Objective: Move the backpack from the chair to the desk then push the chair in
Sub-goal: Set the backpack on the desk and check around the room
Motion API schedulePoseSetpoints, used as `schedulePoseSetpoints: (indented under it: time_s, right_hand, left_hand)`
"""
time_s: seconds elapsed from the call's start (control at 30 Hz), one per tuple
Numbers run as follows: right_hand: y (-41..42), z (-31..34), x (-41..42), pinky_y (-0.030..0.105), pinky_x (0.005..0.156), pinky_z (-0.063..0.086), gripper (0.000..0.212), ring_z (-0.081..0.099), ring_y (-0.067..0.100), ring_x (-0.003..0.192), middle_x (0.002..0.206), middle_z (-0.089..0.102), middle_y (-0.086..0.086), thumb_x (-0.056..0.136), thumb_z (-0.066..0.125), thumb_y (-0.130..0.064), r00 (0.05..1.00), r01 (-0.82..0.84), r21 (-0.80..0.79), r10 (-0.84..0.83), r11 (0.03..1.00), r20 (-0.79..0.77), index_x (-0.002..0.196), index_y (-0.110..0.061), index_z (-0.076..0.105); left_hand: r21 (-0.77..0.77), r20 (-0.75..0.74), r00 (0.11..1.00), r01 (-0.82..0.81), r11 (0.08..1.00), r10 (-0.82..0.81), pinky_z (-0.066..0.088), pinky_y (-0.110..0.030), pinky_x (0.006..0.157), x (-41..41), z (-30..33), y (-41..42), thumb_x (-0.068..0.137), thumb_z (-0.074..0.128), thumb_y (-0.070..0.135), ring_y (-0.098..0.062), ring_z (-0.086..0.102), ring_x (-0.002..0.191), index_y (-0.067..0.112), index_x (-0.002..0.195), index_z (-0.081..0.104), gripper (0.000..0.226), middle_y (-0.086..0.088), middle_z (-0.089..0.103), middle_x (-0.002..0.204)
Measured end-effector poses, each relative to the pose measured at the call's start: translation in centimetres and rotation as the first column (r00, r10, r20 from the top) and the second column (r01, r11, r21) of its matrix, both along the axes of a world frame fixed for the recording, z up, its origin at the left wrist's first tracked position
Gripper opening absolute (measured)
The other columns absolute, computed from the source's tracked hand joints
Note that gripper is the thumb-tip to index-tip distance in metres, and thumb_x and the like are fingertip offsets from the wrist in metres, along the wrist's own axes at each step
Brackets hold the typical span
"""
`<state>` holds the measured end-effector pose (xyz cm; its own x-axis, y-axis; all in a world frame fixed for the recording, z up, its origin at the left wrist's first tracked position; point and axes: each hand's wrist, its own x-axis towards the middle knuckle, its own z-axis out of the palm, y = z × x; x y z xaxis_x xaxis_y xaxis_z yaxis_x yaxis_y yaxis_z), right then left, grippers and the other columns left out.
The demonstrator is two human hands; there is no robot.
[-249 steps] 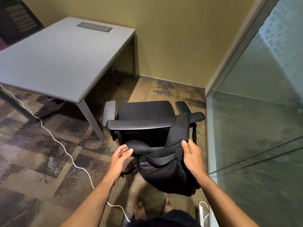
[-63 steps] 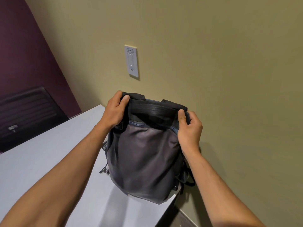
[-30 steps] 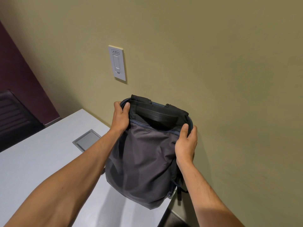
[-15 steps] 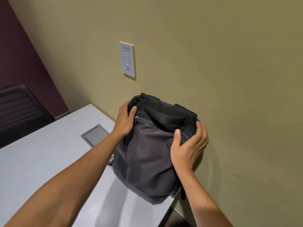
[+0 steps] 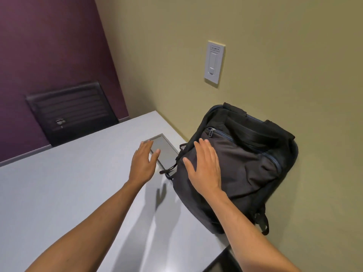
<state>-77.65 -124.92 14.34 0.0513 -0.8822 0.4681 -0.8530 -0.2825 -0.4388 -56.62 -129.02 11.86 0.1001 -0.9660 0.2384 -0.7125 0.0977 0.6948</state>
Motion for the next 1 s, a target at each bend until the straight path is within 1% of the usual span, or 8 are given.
schedulePoseSetpoints:
  time_s: [0.13, 0.27, 0.47, 0.6, 0.73, 0.87, 1.0]
  right_hand:
    - [-0.8, -0.9, 3.7, 0.043, 0.12, 0.017, 0.064, 0.016, 0.023, 0.148, 0.158, 0.03, 0.009, 0.098, 0.044, -0.047, 0.993, -0.113, 0.079, 0.115, 0.99, -0.027, 0.148, -0.009, 0.031]
    - [-1.1, -2.0, 7.6, 0.04, 0.121, 0.013, 0.068, 0.011, 0.021, 0.149, 0.161, 0.022, 0.007, 0.099, 0.037, -0.052, 0.976, -0.207, 0.164, 0.216, 0.965, -0.04, 0.152, -0.013, 0.023]
    - [-0.8, -3.3, 12.8, 0.037, 0.119, 0.009, 0.068, 0.009, 0.02, 0.149, 0.162, 0.019, 0.006, 0.099, 0.036, -0.054, 0.928, -0.364, 0.229, 0.373, 0.903, 0.003, 0.153, -0.015, 0.02]
    - [-0.3, -4.1, 16.3, 0.036, 0.12, 0.005, 0.069, 0.004, 0.017, 0.15, 0.163, 0.015, 0.003, 0.099, 0.033, -0.055, 0.865, -0.479, 0.263, 0.502, 0.837, -0.023, 0.154, -0.017, 0.018]
    - [0.8, -4.4, 19.2, 0.035, 0.12, 0.003, 0.068, 0.004, 0.018, 0.15, 0.163, 0.015, 0.003, 0.099, 0.033, -0.055, 0.785, -0.59, 0.278, 0.619, 0.758, -0.023, 0.153, -0.016, 0.019]
    - [2.7, -4.8, 21.5, 0.036, 0.12, 0.006, 0.067, 0.007, 0.019, 0.15, 0.162, 0.018, 0.005, 0.099, 0.036, -0.053, 0.689, -0.69, 0.282, 0.724, 0.667, -0.025, 0.152, -0.015, 0.023]
    - [5.6, -5.5, 23.9, 0.036, 0.12, 0.006, 0.068, 0.007, 0.019, 0.15, 0.162, 0.017, 0.004, 0.098, 0.034, -0.055, 0.577, -0.769, 0.309, 0.816, 0.559, -0.041, 0.153, -0.015, 0.022]
  left_hand:
    - [0.052, 0.029, 0.994, -0.105, 0.993, 0.103, 0.006, -0.034, 0.118, 5.0, -2.0, 4.0, 0.1, 0.034, 0.05, -0.014, 0.012, 0.147, 0.016, 0.149, 0.031, 0.06, -0.002, 0.03, 0.157]
    - [0.077, 0.082, 0.973, -0.224, 0.972, 0.218, 0.004, -0.035, 0.119, 9.5, -3.3, 7.9, 0.1, 0.033, 0.049, -0.013, 0.009, 0.148, 0.013, 0.15, 0.029, 0.062, -0.003, 0.028, 0.158]
    - [0.132, 0.135, 0.912, -0.403, 0.905, 0.387, 0.0, -0.033, 0.119, 13.6, -4.7, 13.7, 0.099, 0.032, 0.052, -0.011, 0.004, 0.148, 0.014, 0.151, 0.027, 0.064, -0.002, 0.022, 0.16]
    - [0.152, 0.169, 0.841, -0.537, 0.829, 0.514, -0.002, -0.032, 0.119, 15.0, -5.0, 17.8, 0.099, 0.03, 0.054, -0.01, 0.002, 0.148, 0.015, 0.152, 0.022, 0.067, 0.0, 0.018, 0.161]
    - [0.166, 0.196, 0.758, -0.651, 0.741, 0.622, -0.003, -0.032, 0.119, 15.5, -5.2, 22.2, 0.099, 0.029, 0.054, -0.009, -0.002, 0.148, 0.016, 0.153, 0.017, 0.067, 0.002, 0.014, 0.162]
    - [0.173, 0.203, 0.655, -0.756, 0.631, 0.728, -0.004, -0.032, 0.119, 15.3, -5.3, 26.5, 0.099, 0.027, 0.055, -0.008, -0.004, 0.147, 0.016, 0.154, 0.016, 0.068, 0.003, 0.012, 0.162]
    - [0.189, 0.214, 0.555, -0.831, 0.524, 0.804, -0.004, -0.034, 0.12, 14.1, -5.9, 31.5, 0.098, 0.025, 0.056, -0.009, -0.005, 0.147, 0.016, 0.154, 0.015, 0.069, 0.002, 0.011, 0.162]
